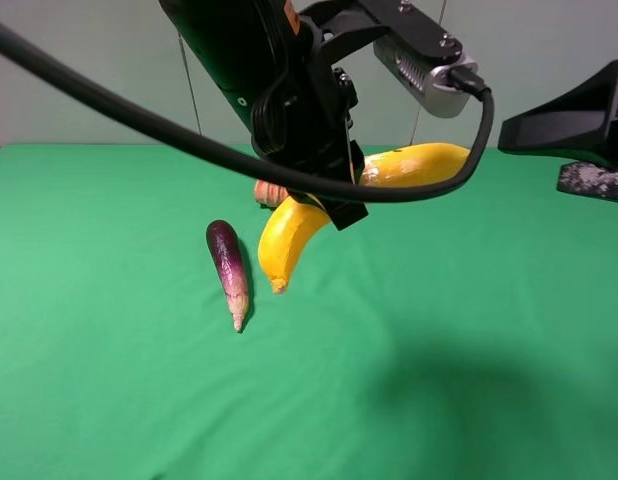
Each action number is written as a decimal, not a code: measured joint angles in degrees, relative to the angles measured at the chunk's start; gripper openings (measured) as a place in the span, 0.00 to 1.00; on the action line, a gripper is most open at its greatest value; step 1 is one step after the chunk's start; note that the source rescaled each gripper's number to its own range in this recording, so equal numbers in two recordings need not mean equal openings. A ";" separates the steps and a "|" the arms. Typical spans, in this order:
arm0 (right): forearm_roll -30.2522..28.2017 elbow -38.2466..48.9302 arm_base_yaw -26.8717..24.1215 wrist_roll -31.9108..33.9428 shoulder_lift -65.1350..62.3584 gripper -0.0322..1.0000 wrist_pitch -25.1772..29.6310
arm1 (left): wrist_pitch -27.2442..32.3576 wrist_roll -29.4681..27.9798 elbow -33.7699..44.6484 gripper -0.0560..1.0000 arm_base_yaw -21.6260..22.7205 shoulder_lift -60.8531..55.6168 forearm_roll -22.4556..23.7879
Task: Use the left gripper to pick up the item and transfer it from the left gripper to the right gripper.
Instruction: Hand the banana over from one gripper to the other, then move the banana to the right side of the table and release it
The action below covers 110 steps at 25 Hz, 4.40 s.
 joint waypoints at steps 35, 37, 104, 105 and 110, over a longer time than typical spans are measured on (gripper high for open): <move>20.17 -0.56 5.59 -21.46 16.72 1.00 7.22 | -0.94 1.84 0.00 0.05 0.00 0.00 -1.24; 20.33 -0.56 6.23 -21.46 16.72 1.00 5.99 | -0.94 1.84 0.00 0.05 0.00 0.00 -1.24; 23.99 -0.56 6.51 -24.68 17.08 0.03 8.68 | 1.51 -5.75 0.00 1.00 0.00 -6.08 0.20; 23.93 -0.56 6.51 -24.68 17.08 0.03 8.17 | 2.14 -6.17 0.00 1.00 0.00 -7.01 0.20; 22.84 -0.56 6.51 -24.63 17.08 0.03 6.23 | 7.55 -10.16 0.00 1.00 0.00 -11.11 2.20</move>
